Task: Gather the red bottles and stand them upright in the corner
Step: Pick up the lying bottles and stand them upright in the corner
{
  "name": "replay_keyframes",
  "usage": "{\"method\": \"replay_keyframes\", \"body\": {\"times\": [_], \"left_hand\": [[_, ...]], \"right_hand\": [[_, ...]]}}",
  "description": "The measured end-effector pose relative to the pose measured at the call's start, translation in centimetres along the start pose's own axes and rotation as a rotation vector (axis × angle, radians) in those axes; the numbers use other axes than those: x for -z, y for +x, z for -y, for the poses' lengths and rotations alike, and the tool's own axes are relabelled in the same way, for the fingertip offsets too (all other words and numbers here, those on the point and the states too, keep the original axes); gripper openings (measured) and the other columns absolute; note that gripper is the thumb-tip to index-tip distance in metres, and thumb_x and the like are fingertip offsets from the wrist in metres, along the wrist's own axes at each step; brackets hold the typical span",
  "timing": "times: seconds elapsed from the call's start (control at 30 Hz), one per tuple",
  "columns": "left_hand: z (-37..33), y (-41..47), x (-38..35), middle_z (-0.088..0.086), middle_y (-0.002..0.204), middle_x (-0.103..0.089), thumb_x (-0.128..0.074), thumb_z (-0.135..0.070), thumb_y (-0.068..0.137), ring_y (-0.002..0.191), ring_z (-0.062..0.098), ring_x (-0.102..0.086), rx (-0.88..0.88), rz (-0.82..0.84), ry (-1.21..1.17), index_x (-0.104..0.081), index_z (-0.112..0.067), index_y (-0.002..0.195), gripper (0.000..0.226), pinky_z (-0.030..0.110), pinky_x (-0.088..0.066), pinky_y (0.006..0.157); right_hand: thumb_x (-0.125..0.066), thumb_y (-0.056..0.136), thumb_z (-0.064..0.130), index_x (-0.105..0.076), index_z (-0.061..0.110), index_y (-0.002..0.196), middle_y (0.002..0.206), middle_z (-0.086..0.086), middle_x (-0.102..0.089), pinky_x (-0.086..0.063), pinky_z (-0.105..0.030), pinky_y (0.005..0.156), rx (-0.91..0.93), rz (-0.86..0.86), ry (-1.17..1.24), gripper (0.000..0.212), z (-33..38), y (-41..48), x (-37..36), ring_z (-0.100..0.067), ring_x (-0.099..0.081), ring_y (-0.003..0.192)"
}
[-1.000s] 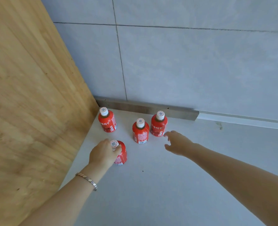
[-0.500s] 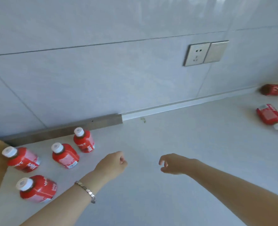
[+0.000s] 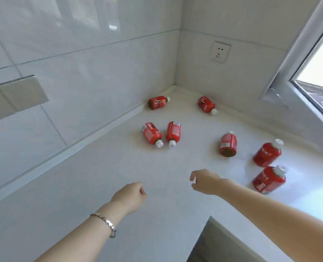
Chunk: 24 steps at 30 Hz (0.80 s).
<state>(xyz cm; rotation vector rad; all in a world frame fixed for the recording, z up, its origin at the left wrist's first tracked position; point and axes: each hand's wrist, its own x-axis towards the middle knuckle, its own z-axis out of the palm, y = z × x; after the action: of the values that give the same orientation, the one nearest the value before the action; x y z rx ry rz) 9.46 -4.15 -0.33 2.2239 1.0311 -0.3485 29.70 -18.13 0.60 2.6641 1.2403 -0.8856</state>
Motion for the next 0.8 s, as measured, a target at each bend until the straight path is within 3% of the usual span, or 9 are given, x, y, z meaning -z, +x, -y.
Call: {"method": "replay_keyframes", "body": {"times": [0.2,0.27,0.37,0.47,0.53,0.57,0.7,0.8], "left_hand": [[-11.5,7.4,-2.6,-0.002,0.089,-0.059,-0.045,-0.023,0.087,0.081,0.021,-0.054,-0.012,0.037,0.025,-0.044,-0.026,0.069,0.019,0.025,-0.040,0.070],[-14.3,9.0,-3.3,-0.001,0.092,-0.061,-0.044,-0.023,0.088,0.082,0.021,-0.054,-0.023,0.052,0.058,-0.047,-0.025,0.073,0.014,0.025,-0.040,0.070],[-17.8,11.1,-4.0,-0.002,0.090,-0.060,-0.045,-0.024,0.088,0.082,0.021,-0.055,-0.059,0.079,0.100,-0.043,-0.028,0.067,0.022,0.025,-0.040,0.069],[-20.8,12.9,-4.7,-0.001,0.093,-0.062,-0.046,-0.023,0.087,0.091,0.024,-0.062,-0.096,0.118,0.143,-0.047,-0.028,0.071,0.017,0.029,-0.048,0.075],[-22.4,13.9,-5.3,0.002,0.099,-0.066,-0.047,-0.023,0.087,0.097,0.026,-0.064,-0.123,0.127,0.172,-0.051,-0.025,0.077,0.011,0.031,-0.051,0.081],[-23.2,14.3,-5.5,0.003,0.103,-0.067,-0.047,-0.023,0.087,0.098,0.027,-0.064,-0.137,0.130,0.187,-0.052,-0.024,0.080,0.009,0.032,-0.052,0.082],[-26.3,15.8,-6.5,0.004,0.111,-0.067,-0.046,-0.024,0.090,0.101,0.027,-0.062,-0.167,0.119,0.242,-0.060,-0.017,0.095,0.016,0.030,-0.050,0.082],[-29.1,17.7,-7.2,0.004,0.119,-0.063,-0.048,-0.027,0.091,0.108,0.026,-0.060,-0.177,0.069,0.216,-0.057,-0.015,0.113,0.027,0.032,-0.048,0.088]], "right_hand": [[-0.049,0.090,0.024,-0.052,0.014,0.125,0.125,-0.009,-0.054,-0.047,-0.034,0.081,-0.210,-0.343,-0.136,0.036,-13.5,2.1,8.1,-0.029,-0.055,0.112],[-0.049,0.090,0.029,-0.052,0.014,0.125,0.125,-0.009,-0.053,-0.045,-0.033,0.080,-0.352,-0.287,-0.199,0.038,-17.2,1.9,10.3,-0.028,-0.053,0.115],[-0.043,0.093,0.030,-0.050,0.013,0.130,0.127,-0.006,-0.054,-0.047,-0.034,0.081,-0.479,0.004,-0.283,0.041,-21.8,1.1,10.5,-0.029,-0.054,0.117],[-0.040,0.091,0.039,-0.053,0.010,0.121,0.103,-0.004,-0.060,-0.046,-0.025,0.064,-0.494,0.126,-0.080,0.043,-24.8,-0.1,8.7,-0.022,-0.063,0.082],[-0.043,0.088,0.040,-0.048,0.009,0.117,0.088,-0.002,-0.058,-0.040,-0.022,0.050,-0.474,0.111,0.096,0.042,-25.8,-0.6,7.6,-0.016,-0.059,0.056],[-0.046,0.088,0.039,-0.045,0.009,0.118,0.084,-0.001,-0.057,-0.038,-0.022,0.048,-0.458,0.078,0.163,0.043,-26.2,-0.6,7.2,-0.015,-0.056,0.053],[-0.053,0.087,0.037,-0.045,0.014,0.120,0.090,-0.001,-0.054,-0.036,-0.022,0.050,-0.426,-0.090,0.381,0.042,-27.5,-0.6,6.5,-0.021,-0.054,0.075],[-0.057,0.083,0.039,-0.050,0.013,0.106,0.090,-0.005,-0.064,-0.049,-0.036,0.064,-0.391,-0.231,0.487,0.035,-28.0,0.1,6.9,-0.026,-0.063,0.079]]}}
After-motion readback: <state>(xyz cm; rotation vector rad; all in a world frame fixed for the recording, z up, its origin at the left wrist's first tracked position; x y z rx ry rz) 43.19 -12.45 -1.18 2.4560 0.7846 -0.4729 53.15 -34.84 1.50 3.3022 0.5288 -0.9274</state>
